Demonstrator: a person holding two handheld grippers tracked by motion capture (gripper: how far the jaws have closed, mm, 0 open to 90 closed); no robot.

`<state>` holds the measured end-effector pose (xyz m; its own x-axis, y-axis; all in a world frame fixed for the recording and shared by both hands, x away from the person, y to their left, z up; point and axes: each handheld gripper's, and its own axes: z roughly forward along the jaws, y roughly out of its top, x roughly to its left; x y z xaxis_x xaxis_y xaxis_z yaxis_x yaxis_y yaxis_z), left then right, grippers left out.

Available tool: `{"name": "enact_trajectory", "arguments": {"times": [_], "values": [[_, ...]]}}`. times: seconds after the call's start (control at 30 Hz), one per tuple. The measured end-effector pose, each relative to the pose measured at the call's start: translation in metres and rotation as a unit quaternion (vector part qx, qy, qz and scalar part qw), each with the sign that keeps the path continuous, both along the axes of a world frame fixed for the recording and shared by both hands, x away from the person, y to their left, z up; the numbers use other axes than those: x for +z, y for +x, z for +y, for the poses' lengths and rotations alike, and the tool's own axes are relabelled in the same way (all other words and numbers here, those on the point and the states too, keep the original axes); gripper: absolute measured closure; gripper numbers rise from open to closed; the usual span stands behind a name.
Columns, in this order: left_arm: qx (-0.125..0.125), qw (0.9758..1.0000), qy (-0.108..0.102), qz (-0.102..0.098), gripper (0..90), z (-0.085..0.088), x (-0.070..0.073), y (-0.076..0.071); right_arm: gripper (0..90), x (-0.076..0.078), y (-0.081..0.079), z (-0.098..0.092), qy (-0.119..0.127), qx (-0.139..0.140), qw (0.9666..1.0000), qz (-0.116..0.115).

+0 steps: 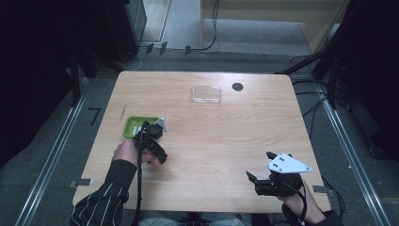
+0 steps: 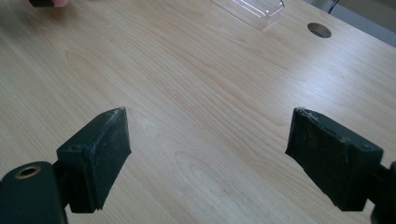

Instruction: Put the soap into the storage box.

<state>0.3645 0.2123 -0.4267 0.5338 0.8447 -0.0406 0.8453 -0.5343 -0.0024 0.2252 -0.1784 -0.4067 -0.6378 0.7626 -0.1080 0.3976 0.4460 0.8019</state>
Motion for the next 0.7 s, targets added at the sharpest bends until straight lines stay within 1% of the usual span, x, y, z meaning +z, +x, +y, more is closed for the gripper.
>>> {"name": "enact_trajectory", "arguments": {"times": [0.07, 0.13, 0.47, 0.7], "values": [[0.002, 1.0, 0.0, 0.0, 13.9, 0.002, 0.002, 0.0, 13.8, 0.0, 0.0, 0.0, 0.0, 0.0, 1.0, 0.0], [0.008, 1.0, -0.003, -0.005, 13.8, 0.004, 0.003, 0.0, 13.8, 0.0, 0.0, 0.0, 0.0, 0.0, 1.0, 0.0], [0.022, 0.9997, -0.001, -0.008, 13.9, 0.009, 0.007, 0.004, 13.8, 0.0, 0.0, 0.0, -0.001, 0.001, 1.0, 0.0], [0.026, 0.9996, -0.003, -0.011, 13.9, 0.013, 0.009, 0.007, 13.8, 0.0, 0.0, 0.0, -0.001, 0.002, 1.0, -0.001]]}}
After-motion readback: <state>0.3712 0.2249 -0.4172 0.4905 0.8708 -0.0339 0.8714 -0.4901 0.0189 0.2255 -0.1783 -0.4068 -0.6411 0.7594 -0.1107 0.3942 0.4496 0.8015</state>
